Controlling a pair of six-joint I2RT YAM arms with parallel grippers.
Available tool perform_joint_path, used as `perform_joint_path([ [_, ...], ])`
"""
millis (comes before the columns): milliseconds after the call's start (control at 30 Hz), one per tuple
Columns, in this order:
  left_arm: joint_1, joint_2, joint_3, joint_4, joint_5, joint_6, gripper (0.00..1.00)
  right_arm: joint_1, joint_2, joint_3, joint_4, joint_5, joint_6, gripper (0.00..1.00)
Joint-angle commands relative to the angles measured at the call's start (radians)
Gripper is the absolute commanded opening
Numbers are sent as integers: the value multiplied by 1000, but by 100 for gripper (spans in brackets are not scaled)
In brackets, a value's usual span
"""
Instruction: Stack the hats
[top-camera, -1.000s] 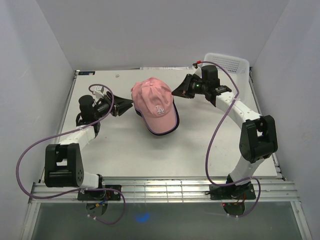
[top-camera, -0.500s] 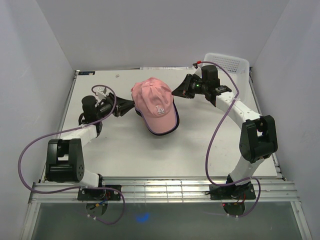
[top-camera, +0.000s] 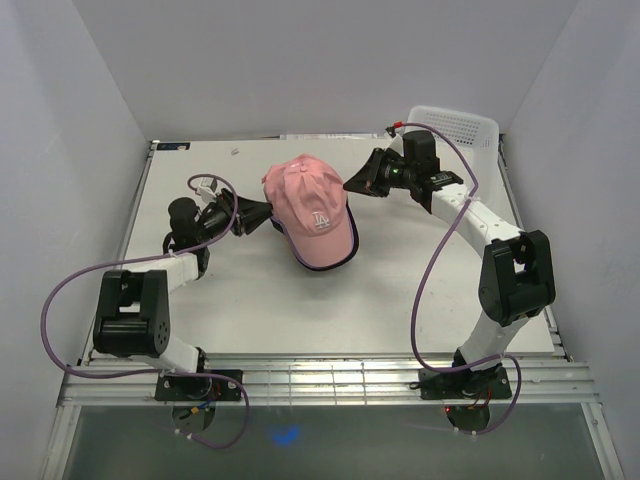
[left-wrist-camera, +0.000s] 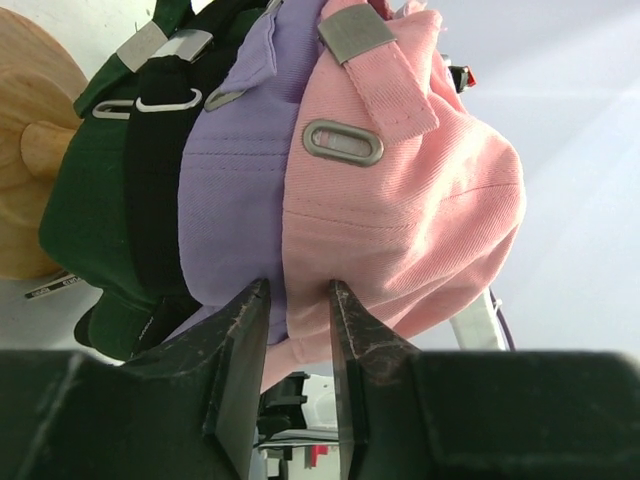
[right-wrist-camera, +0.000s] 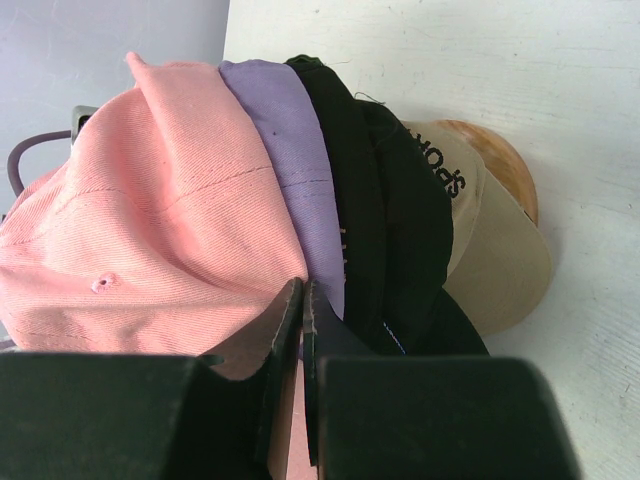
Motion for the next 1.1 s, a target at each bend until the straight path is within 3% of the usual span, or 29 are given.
perform_joint_path([
  [0, -5, 6, -10, 98, -4, -36, 39, 1, -1, -13, -9, 3, -4, 8],
  [200, -6, 15, -1, 105, -16, -36, 30, 1, 1, -15, -10, 3, -1, 8],
  [333, -5, 30, 10, 103, -16, -38, 18, 1, 1, -18, -9, 2, 1, 8],
  [467, -6, 27, 10, 83, -19, -30, 0, 1, 1, -18, -6, 2, 2, 8],
  [833, 4, 15, 48, -184, -74, 105, 0, -3, 18, 0, -84, 51, -13, 8],
  [1067, 26, 49, 87, -251, -77, 159, 0, -12, 58, -9, -137, 83, -39, 8],
])
